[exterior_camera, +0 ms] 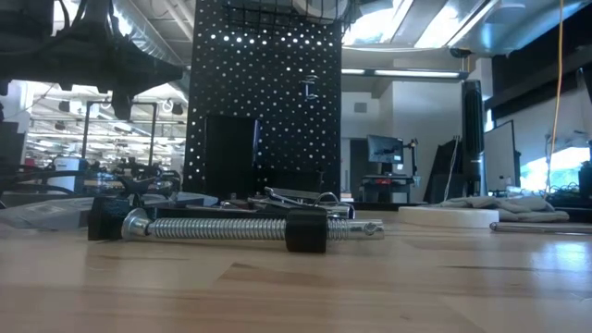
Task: Hang tools onto peg board
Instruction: Put the white tape into the wire basket on the pegboard
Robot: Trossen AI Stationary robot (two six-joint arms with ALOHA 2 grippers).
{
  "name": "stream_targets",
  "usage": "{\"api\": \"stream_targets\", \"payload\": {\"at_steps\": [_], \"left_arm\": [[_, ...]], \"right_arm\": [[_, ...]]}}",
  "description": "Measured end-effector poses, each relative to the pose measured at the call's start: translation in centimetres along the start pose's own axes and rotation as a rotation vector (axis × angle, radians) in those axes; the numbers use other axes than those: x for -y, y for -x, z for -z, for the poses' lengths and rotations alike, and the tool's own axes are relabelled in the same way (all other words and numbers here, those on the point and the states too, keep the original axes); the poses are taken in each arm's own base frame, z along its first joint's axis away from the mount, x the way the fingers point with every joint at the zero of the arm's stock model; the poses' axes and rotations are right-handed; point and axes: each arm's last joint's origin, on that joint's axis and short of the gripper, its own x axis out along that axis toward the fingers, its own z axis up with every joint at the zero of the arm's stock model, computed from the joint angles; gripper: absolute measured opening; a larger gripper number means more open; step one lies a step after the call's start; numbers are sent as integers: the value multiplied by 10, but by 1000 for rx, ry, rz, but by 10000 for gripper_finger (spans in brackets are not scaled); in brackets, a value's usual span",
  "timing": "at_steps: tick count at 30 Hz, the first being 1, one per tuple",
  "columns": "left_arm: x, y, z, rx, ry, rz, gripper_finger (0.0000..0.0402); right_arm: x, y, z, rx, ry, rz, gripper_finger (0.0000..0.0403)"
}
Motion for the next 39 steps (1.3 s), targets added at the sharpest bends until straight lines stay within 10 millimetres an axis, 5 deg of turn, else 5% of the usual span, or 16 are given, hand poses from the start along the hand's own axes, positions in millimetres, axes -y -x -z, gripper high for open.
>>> {"api": "stream_targets", "payload": {"at_steps": [24,39], "left_arm": [[0,0,0,1,-4,0,1],[0,0,0,4,3,0,1]], "right_arm": [[14,15,-9,-33,-167,-149,202],[7,21,-12,-68,-293,-220,202]]}}
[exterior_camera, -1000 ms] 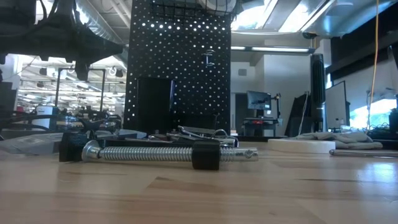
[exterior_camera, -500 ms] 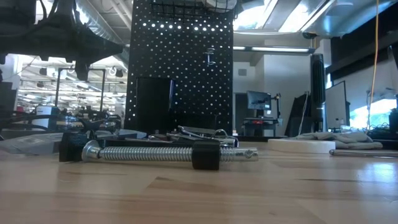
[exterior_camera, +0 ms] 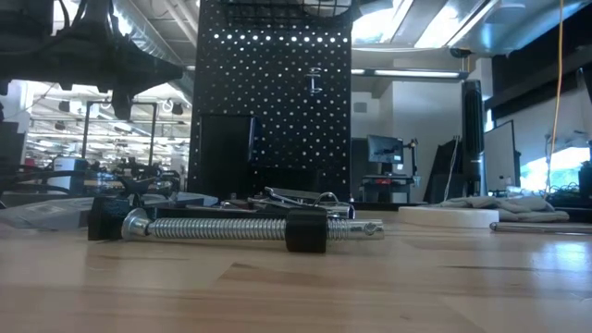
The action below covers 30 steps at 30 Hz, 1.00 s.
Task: Hang tools onto peg board
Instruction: Put the white tape into the wire basket on the pegboard
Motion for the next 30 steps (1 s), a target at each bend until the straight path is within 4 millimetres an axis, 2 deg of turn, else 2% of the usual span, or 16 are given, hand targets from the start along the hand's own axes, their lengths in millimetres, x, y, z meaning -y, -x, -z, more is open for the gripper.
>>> {"api": "stream_targets", "payload": {"at_steps": [12,17,24,30], "left_arm": [[0,0,0,-1,-5,0,1],[0,0,0,-1,-3,0,1],[0,0,0,-1,-5,0,1],[0,0,0,-1,-5,0,1]], "right_arm": [[5,8,-9,35,-22,5,202],[-6,12,-10,4,-27,-48,202],[-17,18,-15,-43,-7,-11,202],[-18,18,-14,-64,-37,9,202]]}}
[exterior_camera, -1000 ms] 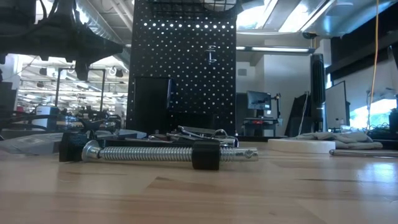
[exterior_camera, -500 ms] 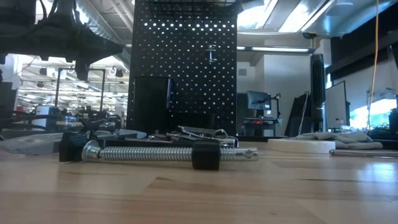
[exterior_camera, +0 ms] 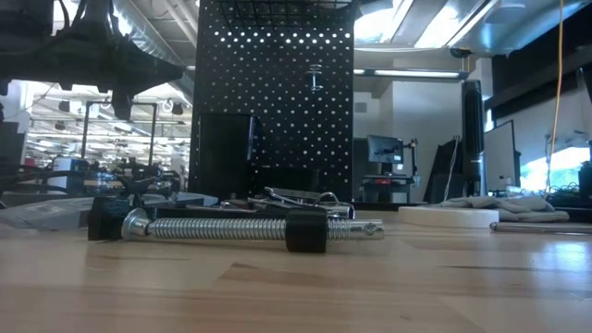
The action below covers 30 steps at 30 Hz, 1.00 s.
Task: Hang tools onto peg board
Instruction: Put the white tape into the wire basket on the pegboard
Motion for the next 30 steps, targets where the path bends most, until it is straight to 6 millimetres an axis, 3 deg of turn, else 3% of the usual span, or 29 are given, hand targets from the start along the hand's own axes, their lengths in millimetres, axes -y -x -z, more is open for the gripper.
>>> {"api": "stream_targets", "payload": {"at_steps": [30], "left_arm": [[0,0,0,0,17,0,1]], "right_arm": [[-5,1,9,-97,52,-6,202]]}}
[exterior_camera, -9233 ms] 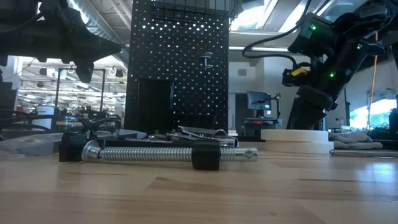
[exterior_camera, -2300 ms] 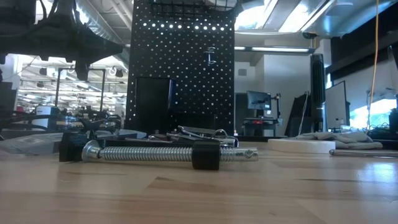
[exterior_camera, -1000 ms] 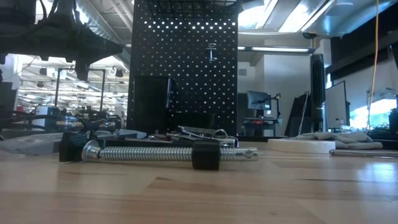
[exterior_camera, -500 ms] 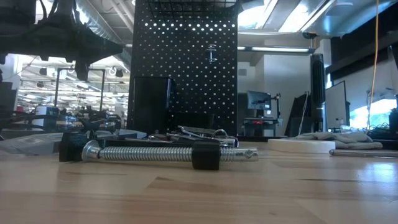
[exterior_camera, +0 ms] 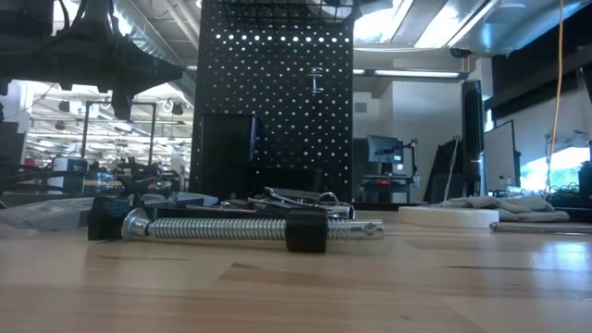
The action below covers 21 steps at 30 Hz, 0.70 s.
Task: Hang tools onto peg board
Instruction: Put the white tape into the wire basket on the pegboard
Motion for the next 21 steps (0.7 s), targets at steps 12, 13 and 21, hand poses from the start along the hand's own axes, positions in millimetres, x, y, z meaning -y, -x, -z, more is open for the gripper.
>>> {"api": "stream_targets", "payload": {"at_steps": [12,13,21], "left_arm": [[0,0,0,-4,2,-1,1],[0,0,0,-4,2,-1,1],[0,0,0,-4,2,-1,1]], "right_arm": [[2,0,1,-29,-20,53,202],[2,0,1,-33,-23,52,202],[0,1,7,-73,-6,12,202]]}}
